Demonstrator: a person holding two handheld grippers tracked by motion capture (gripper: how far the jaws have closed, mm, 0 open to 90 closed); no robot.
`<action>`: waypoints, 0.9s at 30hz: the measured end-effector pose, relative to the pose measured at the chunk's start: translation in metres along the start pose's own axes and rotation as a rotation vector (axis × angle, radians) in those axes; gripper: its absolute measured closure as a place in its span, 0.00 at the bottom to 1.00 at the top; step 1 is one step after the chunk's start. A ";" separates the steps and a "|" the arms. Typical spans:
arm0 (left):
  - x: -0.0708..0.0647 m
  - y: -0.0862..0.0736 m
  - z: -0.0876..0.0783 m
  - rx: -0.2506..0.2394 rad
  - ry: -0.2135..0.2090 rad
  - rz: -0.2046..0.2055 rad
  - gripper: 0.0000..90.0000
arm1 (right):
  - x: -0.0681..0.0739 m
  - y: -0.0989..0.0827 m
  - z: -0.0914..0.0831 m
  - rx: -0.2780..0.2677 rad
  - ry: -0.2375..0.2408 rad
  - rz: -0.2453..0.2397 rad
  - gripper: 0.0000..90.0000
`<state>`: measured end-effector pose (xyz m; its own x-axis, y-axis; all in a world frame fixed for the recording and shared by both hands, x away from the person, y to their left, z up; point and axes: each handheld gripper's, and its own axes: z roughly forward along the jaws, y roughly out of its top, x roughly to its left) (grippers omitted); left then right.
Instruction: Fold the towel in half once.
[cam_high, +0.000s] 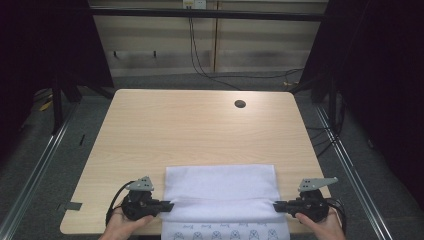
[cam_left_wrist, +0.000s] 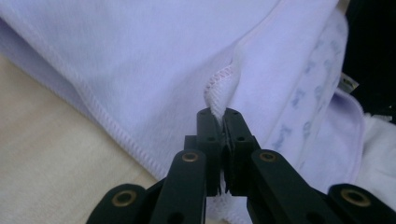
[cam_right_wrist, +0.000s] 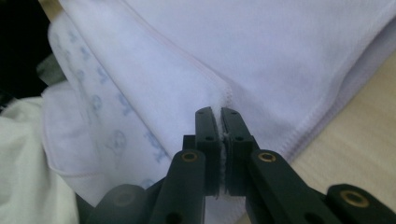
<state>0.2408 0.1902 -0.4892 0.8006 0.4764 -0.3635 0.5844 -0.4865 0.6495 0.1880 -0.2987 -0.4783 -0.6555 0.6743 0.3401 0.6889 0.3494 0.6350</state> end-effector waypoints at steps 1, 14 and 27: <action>0.001 0.000 0.001 0.007 0.001 -0.002 0.97 | -0.001 -0.001 0.002 0.014 -0.001 0.000 0.97; 0.037 0.015 0.009 -0.003 0.052 0.014 0.98 | -0.006 0.009 0.025 0.073 -0.024 0.002 0.97; 0.100 0.069 0.029 -0.054 0.215 -0.015 0.98 | -0.042 0.056 0.054 0.034 -0.087 0.019 0.96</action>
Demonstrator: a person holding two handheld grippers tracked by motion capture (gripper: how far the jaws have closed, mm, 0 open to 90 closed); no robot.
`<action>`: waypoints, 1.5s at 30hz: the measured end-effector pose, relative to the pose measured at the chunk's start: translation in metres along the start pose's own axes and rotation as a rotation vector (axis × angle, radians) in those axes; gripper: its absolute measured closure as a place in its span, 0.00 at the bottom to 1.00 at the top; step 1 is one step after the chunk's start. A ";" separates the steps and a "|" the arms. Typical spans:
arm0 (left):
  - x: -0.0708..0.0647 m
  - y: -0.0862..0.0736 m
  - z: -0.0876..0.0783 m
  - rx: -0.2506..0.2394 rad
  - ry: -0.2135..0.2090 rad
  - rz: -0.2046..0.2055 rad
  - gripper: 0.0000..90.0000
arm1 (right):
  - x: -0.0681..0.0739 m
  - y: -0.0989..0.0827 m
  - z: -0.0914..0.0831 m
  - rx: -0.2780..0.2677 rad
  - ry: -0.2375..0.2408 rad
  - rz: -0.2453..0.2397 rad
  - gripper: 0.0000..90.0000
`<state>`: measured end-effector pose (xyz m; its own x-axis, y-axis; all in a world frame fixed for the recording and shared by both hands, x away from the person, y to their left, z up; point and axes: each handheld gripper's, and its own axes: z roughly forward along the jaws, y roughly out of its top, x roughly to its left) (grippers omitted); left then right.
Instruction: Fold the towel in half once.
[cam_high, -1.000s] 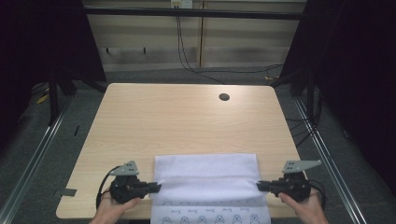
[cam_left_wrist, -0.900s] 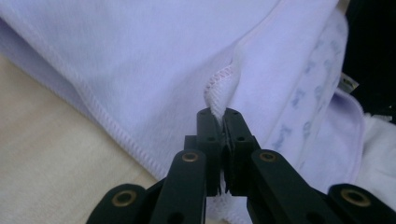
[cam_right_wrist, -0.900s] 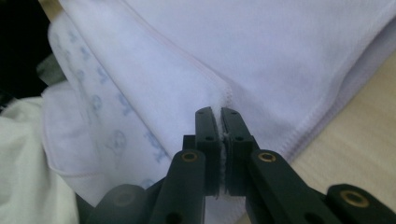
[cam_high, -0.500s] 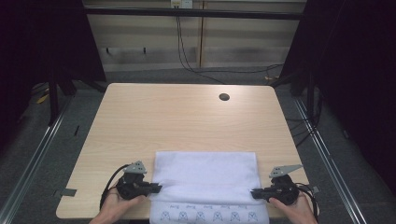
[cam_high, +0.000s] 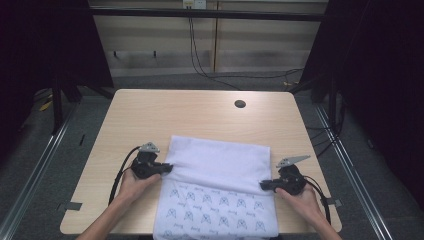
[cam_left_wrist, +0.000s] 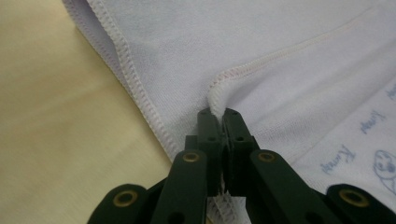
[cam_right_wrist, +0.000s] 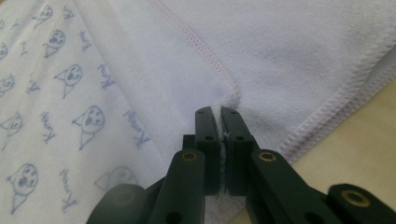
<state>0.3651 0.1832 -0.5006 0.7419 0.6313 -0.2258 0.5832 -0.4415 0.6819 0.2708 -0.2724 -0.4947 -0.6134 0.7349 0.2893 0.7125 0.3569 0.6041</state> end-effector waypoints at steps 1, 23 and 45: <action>0.002 0.003 0.002 -0.003 0.011 0.000 0.98 | -0.004 0.005 0.003 -0.005 -0.010 -0.003 0.97; 0.071 0.062 0.046 -0.086 0.201 -0.091 0.98 | -0.084 0.106 0.063 -0.102 -0.224 0.060 0.97; 0.053 0.096 -0.056 -0.377 -0.005 -0.065 0.97 | -0.082 0.155 -0.014 -0.410 -0.101 0.043 0.97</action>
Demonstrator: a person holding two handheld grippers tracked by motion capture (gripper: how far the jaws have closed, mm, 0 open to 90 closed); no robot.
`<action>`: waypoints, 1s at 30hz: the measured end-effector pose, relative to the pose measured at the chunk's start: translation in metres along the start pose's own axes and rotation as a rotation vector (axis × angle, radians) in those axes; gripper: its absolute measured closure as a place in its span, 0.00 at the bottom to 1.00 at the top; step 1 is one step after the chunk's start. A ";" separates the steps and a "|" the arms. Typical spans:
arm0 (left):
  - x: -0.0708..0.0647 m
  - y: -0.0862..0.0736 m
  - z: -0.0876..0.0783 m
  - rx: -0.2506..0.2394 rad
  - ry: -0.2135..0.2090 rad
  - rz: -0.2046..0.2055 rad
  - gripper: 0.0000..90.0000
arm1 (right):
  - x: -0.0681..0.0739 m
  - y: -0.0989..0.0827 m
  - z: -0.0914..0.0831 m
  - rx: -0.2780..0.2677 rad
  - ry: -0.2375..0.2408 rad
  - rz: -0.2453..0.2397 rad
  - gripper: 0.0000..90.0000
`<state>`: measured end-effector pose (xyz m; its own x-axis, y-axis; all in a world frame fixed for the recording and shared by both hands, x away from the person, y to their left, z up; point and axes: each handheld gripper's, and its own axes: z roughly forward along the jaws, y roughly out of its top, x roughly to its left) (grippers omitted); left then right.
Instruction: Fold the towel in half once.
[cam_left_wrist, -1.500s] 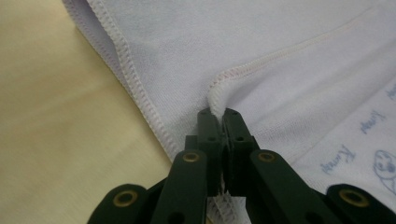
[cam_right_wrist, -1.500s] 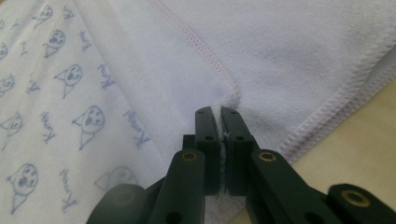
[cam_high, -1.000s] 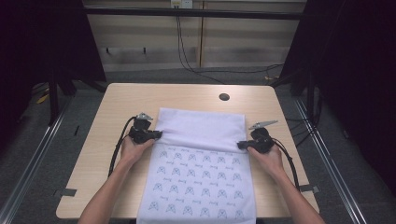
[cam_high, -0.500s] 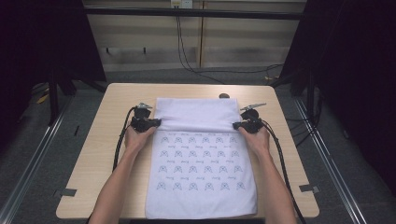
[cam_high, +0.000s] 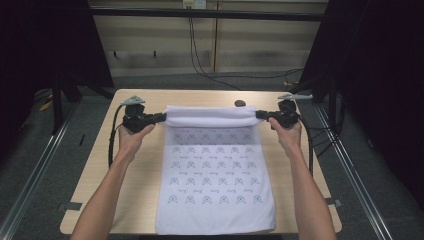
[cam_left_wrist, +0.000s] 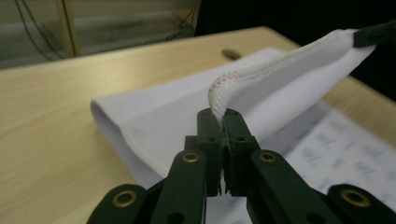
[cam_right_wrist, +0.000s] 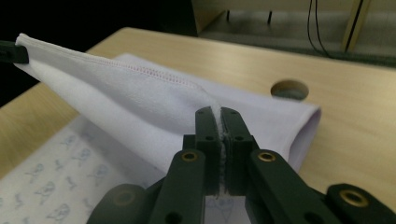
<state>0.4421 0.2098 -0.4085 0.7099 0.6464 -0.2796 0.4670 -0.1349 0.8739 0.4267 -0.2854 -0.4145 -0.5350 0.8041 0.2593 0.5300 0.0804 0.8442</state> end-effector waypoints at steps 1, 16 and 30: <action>-0.006 0.006 -0.008 -0.013 0.000 0.017 0.97 | 0.004 0.006 -0.008 -0.013 -0.001 -0.011 0.97; -0.084 0.037 -0.098 -0.068 -0.043 0.204 0.97 | 0.073 0.038 -0.112 -0.125 0.099 -0.196 0.97; -0.101 -0.079 -0.103 0.052 -0.157 0.125 0.97 | 0.098 -0.071 -0.128 0.034 0.190 -0.185 0.97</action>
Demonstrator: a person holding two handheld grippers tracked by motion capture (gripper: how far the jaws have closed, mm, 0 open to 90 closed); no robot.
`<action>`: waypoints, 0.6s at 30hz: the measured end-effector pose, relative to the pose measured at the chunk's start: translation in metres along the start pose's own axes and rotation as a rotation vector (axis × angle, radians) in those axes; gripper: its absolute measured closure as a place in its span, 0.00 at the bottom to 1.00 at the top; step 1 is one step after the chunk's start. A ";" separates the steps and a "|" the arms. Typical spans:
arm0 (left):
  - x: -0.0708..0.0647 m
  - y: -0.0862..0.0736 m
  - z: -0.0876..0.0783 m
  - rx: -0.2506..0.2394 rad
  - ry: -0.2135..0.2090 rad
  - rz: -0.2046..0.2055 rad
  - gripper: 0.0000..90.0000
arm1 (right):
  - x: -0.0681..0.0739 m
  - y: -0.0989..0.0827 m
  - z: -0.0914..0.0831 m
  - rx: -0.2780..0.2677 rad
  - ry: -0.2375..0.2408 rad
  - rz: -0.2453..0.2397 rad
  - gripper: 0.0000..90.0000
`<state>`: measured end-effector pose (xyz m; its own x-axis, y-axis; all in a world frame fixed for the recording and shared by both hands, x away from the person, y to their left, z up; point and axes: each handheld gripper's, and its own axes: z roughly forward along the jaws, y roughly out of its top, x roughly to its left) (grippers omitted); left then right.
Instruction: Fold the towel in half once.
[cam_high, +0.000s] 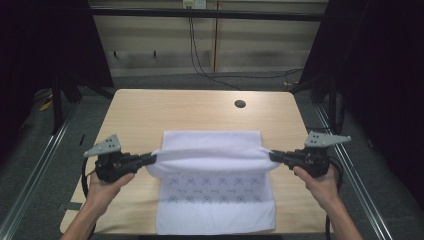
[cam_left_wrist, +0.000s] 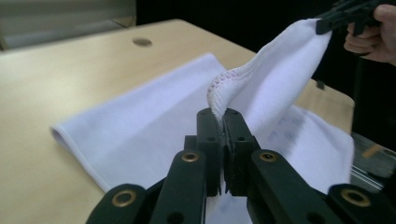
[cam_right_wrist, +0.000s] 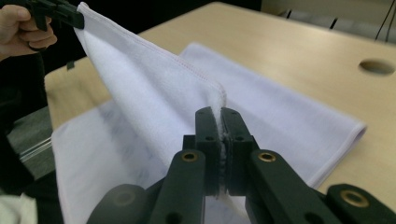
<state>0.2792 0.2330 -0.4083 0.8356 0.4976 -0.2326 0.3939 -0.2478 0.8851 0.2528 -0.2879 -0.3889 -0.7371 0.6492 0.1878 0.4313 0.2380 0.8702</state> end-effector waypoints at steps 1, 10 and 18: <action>-0.003 -0.009 0.000 0.004 -0.018 -0.010 0.97 | 0.002 -0.008 0.001 0.012 0.008 0.003 0.97; -0.035 -0.064 -0.006 0.151 -0.106 -0.017 0.94 | 0.031 -0.075 -0.007 0.097 0.111 0.068 0.94; -0.059 -0.080 -0.011 0.251 -0.220 0.058 0.84 | 0.058 -0.109 -0.018 0.223 0.181 0.071 0.80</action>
<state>0.1942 0.2331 -0.4610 0.9114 0.2916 -0.2902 0.4020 -0.4813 0.7789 0.1535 -0.2893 -0.4649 -0.7733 0.5349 0.3404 0.5740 0.3626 0.7342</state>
